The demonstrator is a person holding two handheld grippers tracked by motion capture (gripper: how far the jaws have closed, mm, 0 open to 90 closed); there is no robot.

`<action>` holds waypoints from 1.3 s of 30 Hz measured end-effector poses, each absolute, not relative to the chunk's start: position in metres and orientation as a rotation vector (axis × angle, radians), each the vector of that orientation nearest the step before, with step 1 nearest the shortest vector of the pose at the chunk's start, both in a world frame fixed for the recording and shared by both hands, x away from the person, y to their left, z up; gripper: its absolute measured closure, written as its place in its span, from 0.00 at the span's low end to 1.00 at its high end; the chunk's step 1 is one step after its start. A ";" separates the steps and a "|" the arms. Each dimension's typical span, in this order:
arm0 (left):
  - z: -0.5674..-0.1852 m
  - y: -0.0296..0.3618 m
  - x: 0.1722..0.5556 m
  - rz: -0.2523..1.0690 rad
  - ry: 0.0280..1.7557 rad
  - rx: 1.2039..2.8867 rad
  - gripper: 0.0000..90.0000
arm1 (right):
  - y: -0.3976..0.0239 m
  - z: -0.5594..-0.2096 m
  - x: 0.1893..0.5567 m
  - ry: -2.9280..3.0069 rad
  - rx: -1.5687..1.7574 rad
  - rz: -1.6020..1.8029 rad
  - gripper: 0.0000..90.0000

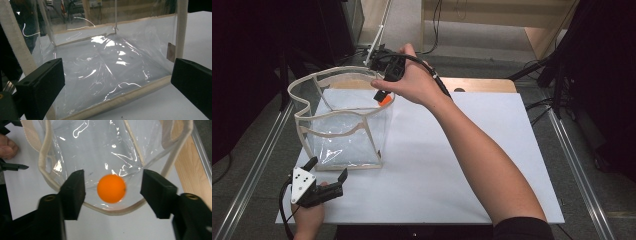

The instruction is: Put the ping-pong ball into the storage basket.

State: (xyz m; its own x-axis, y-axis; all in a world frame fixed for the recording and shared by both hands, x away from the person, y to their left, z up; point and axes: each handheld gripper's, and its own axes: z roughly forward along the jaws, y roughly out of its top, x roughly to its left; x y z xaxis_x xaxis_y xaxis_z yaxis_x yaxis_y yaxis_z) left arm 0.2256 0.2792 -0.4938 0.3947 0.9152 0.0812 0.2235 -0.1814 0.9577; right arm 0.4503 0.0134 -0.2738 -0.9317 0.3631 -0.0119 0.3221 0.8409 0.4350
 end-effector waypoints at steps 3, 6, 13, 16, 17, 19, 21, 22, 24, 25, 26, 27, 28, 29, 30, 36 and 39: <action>-0.494 0.279 0.226 0.867 1.021 1.657 0.00 | 0.008 -0.274 0.448 2.935 0.557 0.679 0.19; -0.494 0.279 0.226 0.870 1.020 1.660 0.00 | 0.005 -0.275 0.447 2.944 0.555 0.696 0.15; -0.494 0.279 0.226 0.870 1.020 1.660 0.00 | -0.006 -0.278 0.439 2.916 0.582 0.707 0.00; -0.494 0.279 0.226 0.867 1.021 1.659 0.00 | -0.012 -0.281 0.435 2.914 0.581 0.700 0.00; -0.494 0.279 0.226 0.867 1.020 1.661 0.00 | -0.013 -0.282 0.434 2.911 0.582 0.702 0.00; -0.494 0.279 0.226 0.870 1.018 1.660 0.00 | -0.016 -0.283 0.431 2.911 0.574 0.715 0.00; -0.494 0.279 0.226 0.869 1.018 1.660 0.00 | -0.020 -0.285 0.427 2.890 0.587 0.718 0.00; -0.494 0.279 0.226 0.869 1.021 1.658 0.00 | -0.021 -0.286 0.426 2.893 0.581 0.726 0.00; -0.494 0.279 0.226 0.871 1.021 1.660 0.00 | -0.024 -0.288 0.423 2.894 0.589 0.731 0.00; -0.494 0.279 0.226 0.871 1.021 1.657 0.00 | -0.028 -0.291 0.420 2.892 0.586 0.739 0.00; -0.494 0.279 0.226 0.871 1.021 1.657 0.00 | -0.028 -0.291 0.420 2.892 0.586 0.739 0.00; -0.494 0.279 0.226 0.869 1.022 1.658 0.00 | -0.029 -0.292 0.419 2.889 0.590 0.746 0.00; -0.494 0.279 0.226 0.869 1.020 1.656 0.00 | -0.032 -0.294 0.418 2.890 0.586 0.748 0.00; -0.494 0.279 0.226 0.869 1.021 1.656 0.00 | -0.034 -0.295 0.416 2.896 0.601 0.756 0.00; -0.494 0.279 0.226 0.871 1.020 1.656 0.00 | -0.035 -0.297 0.416 2.896 0.588 0.763 0.00; -0.494 0.279 0.226 0.871 1.019 1.657 0.00 | -0.047 -0.307 0.411 2.902 0.615 0.767 0.00; -0.494 0.279 0.226 0.870 1.019 1.657 0.00 | -0.052 -0.313 0.409 2.902 0.618 0.764 0.00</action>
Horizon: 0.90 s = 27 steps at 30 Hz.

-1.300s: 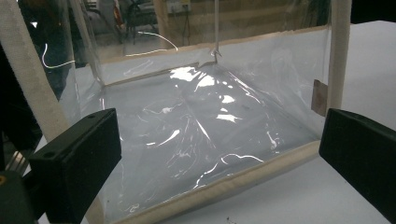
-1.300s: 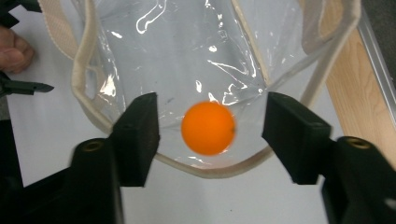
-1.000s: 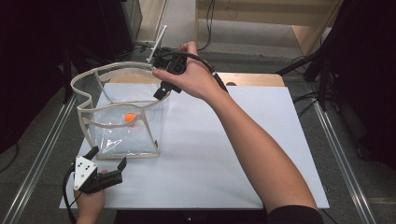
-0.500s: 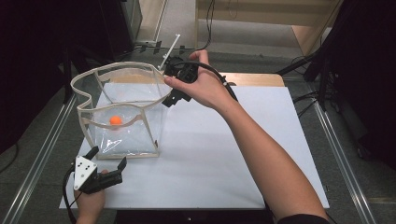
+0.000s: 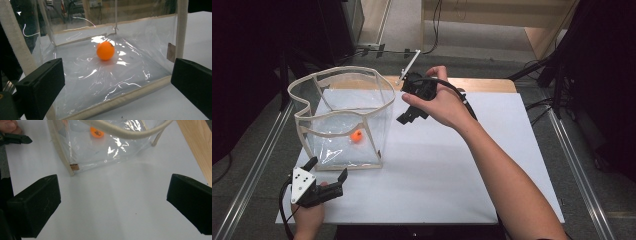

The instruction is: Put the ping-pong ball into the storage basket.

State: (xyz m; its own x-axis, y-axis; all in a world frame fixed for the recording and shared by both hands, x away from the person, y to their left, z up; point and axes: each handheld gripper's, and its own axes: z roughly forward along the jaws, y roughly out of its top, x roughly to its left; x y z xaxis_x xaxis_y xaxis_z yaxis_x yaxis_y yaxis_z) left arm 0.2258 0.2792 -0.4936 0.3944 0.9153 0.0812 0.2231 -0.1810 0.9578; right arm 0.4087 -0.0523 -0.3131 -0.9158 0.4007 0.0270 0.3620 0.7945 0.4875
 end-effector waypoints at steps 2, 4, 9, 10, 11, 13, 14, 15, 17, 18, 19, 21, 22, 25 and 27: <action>-0.494 0.279 0.226 0.869 1.020 1.656 0.00 | -0.055 -0.317 0.406 2.904 0.615 0.767 0.00; -0.494 0.279 0.226 0.870 1.023 1.657 0.00 | -0.057 -0.319 0.404 2.901 0.611 0.761 0.00; -0.494 0.279 0.226 0.871 1.021 1.659 0.00 | -0.061 -0.328 0.397 2.899 0.609 0.753 0.00; -0.494 0.279 0.226 0.869 1.021 1.657 0.00 | -0.061 -0.330 0.396 2.899 0.606 0.751 0.00; -0.494 0.279 0.226 0.868 1.021 1.655 0.00 | -0.062 -0.331 0.395 2.898 0.606 0.754 0.00; -0.494 0.279 0.226 0.867 1.022 1.655 0.00 | -0.064 -0.334 0.392 2.896 0.600 0.751 0.00; -0.494 0.279 0.226 0.867 1.022 1.654 0.00 | -0.065 -0.335 0.391 2.893 0.597 0.753 0.00; -0.494 0.279 0.226 0.867 1.022 1.654 0.00 | -0.066 -0.336 0.390 2.891 0.602 0.754 0.00; -0.494 0.279 0.226 0.867 1.022 1.655 0.00 | -0.068 -0.337 0.387 2.887 0.605 0.764 0.00; -0.493 0.279 0.226 0.867 1.022 1.657 0.00 | -0.069 -0.337 0.387 2.887 0.597 0.769 0.00; -0.493 0.279 0.226 0.868 1.022 1.657 0.00 | -0.070 -0.338 0.385 2.888 0.603 0.768 0.00; -0.493 0.280 0.226 0.868 1.022 1.658 0.00 | -0.072 -0.340 0.383 2.886 0.594 0.781 0.00; -0.493 0.280 0.226 0.868 1.023 1.658 0.00 | -0.073 -0.340 0.382 2.885 0.602 0.774 0.00; -0.493 0.280 0.226 0.868 1.023 1.658 0.00 | -0.077 -0.344 0.377 2.885 0.610 0.776 0.00; -0.493 0.280 0.226 0.867 1.023 1.658 0.00 | -0.080 -0.348 0.375 2.885 0.584 0.800 0.00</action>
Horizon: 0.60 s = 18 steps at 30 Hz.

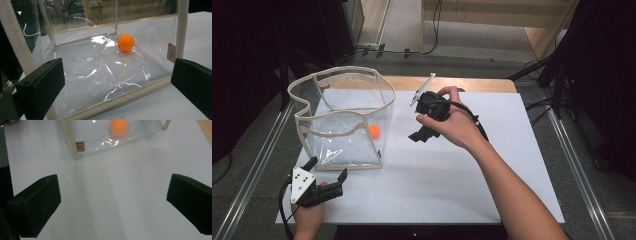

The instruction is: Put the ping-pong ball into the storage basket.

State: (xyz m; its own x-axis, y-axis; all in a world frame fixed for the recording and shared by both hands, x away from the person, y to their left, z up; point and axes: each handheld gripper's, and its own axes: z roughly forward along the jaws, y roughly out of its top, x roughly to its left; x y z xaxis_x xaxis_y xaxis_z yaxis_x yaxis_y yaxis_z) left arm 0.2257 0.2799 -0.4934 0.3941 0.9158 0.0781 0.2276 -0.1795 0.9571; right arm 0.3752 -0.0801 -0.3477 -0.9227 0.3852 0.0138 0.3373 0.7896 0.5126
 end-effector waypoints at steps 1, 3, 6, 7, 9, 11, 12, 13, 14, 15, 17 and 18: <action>-0.493 0.280 0.226 0.866 1.023 1.657 0.00 | -0.082 -0.351 0.373 2.885 0.583 0.812 0.00; -0.493 0.280 0.226 0.865 1.023 1.657 0.00 | -0.087 -0.354 0.370 2.889 0.594 0.794 0.00; -0.493 0.280 0.226 0.868 1.026 1.659 0.00 | -0.092 -0.361 0.367 2.888 0.598 0.795 0.00; -0.493 0.280 0.226 0.869 1.028 1.659 0.00 | -0.094 -0.363 0.365 2.884 0.611 0.793 0.00; -0.493 0.280 0.226 0.868 1.029 1.659 0.00 | -0.098 -0.366 0.364 2.884 0.607 0.807 0.00; -0.493 0.280 0.226 0.868 1.031 1.658 0.00 | -0.102 -0.370 0.362 2.878 0.615 0.822 0.00; -0.493 0.280 0.226 0.868 1.031 1.657 0.00 | -0.104 -0.370 0.360 2.878 0.633 0.824 0.00; -0.493 0.280 0.226 0.868 1.031 1.657 0.00 | -0.105 -0.372 0.359 2.878 0.637 0.833 0.00; -0.494 0.280 0.226 0.867 1.031 1.657 0.00 | -0.107 -0.374 0.357 2.876 0.627 0.836 0.00; -0.493 0.280 0.226 0.868 1.031 1.657 0.00 | -0.107 -0.374 0.357 2.876 0.627 0.836 0.00; -0.494 0.280 0.226 0.868 1.032 1.656 0.00 | -0.109 -0.376 0.354 2.868 0.628 0.846 0.00; -0.494 0.280 0.226 0.868 1.032 1.656 0.00 | -0.111 -0.377 0.353 2.864 0.621 0.855 0.00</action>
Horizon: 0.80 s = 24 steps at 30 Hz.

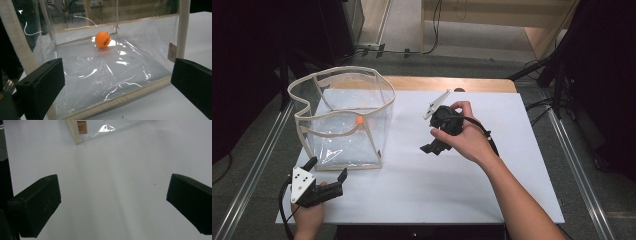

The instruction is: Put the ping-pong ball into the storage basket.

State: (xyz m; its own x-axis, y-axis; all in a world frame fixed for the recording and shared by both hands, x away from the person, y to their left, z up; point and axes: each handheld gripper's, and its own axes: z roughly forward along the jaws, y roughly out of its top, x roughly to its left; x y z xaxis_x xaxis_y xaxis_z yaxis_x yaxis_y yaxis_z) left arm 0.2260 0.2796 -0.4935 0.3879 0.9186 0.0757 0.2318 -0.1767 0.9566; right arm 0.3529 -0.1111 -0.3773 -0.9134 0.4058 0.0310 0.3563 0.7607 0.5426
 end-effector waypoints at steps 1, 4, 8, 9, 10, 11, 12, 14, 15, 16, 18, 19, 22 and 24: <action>-0.494 0.280 0.226 0.868 1.032 1.656 0.00 | -0.112 -0.378 0.351 2.866 0.643 0.850 0.00; -0.494 0.280 0.226 0.866 1.031 1.654 0.00 | -0.117 -0.383 0.349 2.866 0.625 0.863 0.00; -0.493 0.280 0.226 0.865 1.032 1.653 0.00 | -0.124 -0.390 0.345 2.856 0.633 0.889 0.00; -0.494 0.280 0.226 0.865 1.032 1.652 0.00 | -0.126 -0.392 0.343 2.848 0.641 0.892 0.00; -0.494 0.280 0.226 0.865 1.032 1.653 0.00 | -0.128 -0.393 0.342 2.847 0.635 0.899 0.00; -0.494 0.280 0.226 0.866 1.032 1.654 0.00 | -0.130 -0.394 0.341 2.847 0.642 0.903 0.00; -0.494 0.280 0.226 0.866 1.031 1.655 0.00 | -0.133 -0.396 0.339 2.841 0.655 0.903 0.00; -0.494 0.280 0.226 0.867 1.031 1.655 0.00 | -0.136 -0.399 0.338 2.838 0.657 0.914 0.00; -0.494 0.280 0.226 0.867 1.031 1.656 0.00 | -0.139 -0.401 0.336 2.835 0.673 0.907 0.00; -0.494 0.280 0.226 0.867 1.030 1.657 0.00 | -0.141 -0.403 0.335 2.830 0.677 0.919 0.00; -0.494 0.280 0.226 0.867 1.030 1.656 0.00 | -0.145 -0.406 0.333 2.830 0.685 0.912 0.00; -0.493 0.280 0.226 0.868 1.032 1.657 0.00 | -0.147 -0.407 0.332 2.825 0.687 0.915 0.00; -0.494 0.280 0.226 0.869 1.031 1.658 0.00 | -0.154 -0.411 0.327 2.810 0.690 0.931 0.05; -0.494 0.280 0.226 0.868 1.030 1.657 0.00 | -0.158 -0.414 0.323 2.795 0.702 0.939 0.06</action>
State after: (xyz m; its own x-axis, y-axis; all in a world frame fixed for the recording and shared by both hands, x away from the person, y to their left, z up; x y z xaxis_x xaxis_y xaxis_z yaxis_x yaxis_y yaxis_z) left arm 0.2255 0.2797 -0.4935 0.3892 0.9180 0.0768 0.2311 -0.1780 0.9565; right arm 0.3234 -0.1583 -0.4141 -0.8870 0.4599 0.0414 0.3916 0.7017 0.5952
